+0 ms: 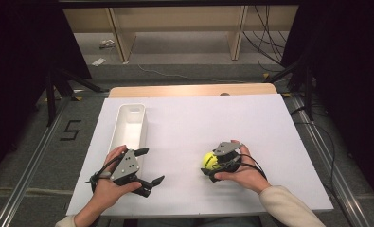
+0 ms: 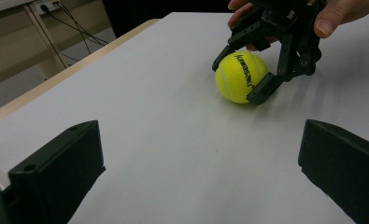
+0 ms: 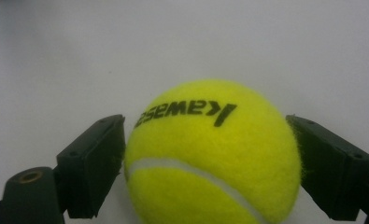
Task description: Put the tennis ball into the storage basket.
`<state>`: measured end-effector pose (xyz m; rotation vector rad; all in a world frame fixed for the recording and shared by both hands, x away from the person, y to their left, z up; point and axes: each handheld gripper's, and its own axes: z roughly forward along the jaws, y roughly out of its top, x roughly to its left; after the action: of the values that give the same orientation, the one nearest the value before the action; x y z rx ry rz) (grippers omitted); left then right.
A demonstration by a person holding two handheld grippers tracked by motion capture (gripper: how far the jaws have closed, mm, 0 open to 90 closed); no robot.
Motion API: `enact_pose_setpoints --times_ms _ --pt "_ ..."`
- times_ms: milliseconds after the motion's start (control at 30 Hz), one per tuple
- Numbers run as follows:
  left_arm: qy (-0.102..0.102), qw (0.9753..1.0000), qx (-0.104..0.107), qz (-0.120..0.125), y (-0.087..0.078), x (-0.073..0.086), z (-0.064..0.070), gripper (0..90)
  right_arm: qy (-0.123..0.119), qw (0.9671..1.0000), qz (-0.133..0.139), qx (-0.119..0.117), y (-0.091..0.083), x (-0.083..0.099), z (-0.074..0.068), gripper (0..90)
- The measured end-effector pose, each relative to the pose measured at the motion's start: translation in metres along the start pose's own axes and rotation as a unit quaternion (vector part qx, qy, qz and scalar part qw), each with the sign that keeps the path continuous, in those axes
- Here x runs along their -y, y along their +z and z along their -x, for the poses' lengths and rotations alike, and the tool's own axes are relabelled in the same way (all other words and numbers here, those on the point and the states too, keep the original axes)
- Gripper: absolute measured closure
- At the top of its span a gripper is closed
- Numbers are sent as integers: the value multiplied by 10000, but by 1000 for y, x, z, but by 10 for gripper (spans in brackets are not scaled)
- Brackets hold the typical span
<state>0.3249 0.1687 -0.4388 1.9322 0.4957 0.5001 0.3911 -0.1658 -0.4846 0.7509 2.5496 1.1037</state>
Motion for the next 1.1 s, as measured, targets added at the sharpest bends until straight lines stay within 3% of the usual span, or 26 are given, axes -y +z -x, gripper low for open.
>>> enact_pose_setpoints --times_ms 1100 --pt "5 10000 15 8 0 0 1 0 -86 9996 -233 125 6 -1 -2 258"
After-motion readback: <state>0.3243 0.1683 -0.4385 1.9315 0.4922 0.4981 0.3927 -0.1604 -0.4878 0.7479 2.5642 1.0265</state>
